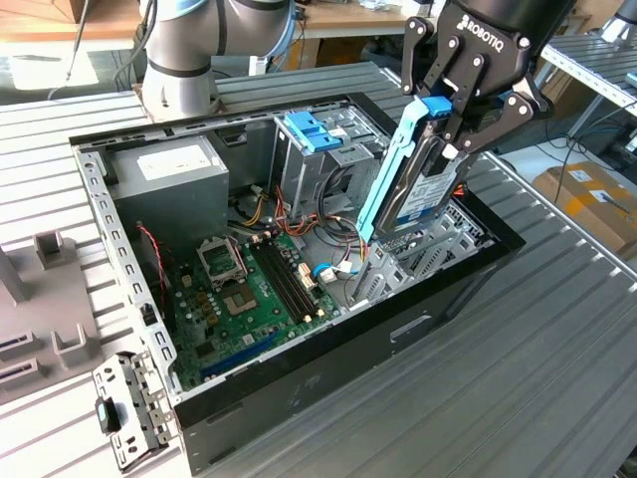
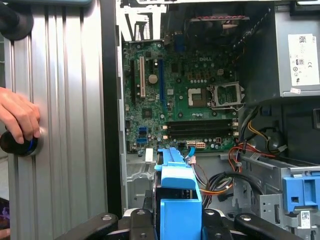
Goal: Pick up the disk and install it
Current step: 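Pick up the disk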
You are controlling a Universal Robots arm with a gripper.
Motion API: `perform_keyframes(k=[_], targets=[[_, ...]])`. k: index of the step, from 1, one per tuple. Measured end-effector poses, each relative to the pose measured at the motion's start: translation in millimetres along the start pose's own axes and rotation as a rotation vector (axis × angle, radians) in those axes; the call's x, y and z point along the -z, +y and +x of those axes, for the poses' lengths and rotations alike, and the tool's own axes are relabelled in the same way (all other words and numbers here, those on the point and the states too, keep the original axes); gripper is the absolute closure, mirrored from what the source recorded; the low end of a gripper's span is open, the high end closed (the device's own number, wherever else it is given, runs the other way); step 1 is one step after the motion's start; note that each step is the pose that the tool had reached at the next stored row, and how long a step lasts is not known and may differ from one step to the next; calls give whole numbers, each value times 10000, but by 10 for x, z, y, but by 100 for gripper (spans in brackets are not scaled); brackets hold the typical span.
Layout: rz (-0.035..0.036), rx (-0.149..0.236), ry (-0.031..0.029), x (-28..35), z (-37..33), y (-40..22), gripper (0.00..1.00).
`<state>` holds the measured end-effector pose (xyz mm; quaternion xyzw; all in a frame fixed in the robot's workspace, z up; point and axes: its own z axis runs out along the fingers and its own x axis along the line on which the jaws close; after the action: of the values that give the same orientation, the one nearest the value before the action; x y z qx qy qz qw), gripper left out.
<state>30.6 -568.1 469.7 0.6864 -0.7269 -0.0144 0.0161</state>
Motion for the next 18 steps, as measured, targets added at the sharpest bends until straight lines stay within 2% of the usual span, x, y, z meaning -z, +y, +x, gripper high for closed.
perform_keyframes(k=[1,18], targets=[[0,0,0,1,-2,-31,64],[0,0,0,10,-16,-274,64]])
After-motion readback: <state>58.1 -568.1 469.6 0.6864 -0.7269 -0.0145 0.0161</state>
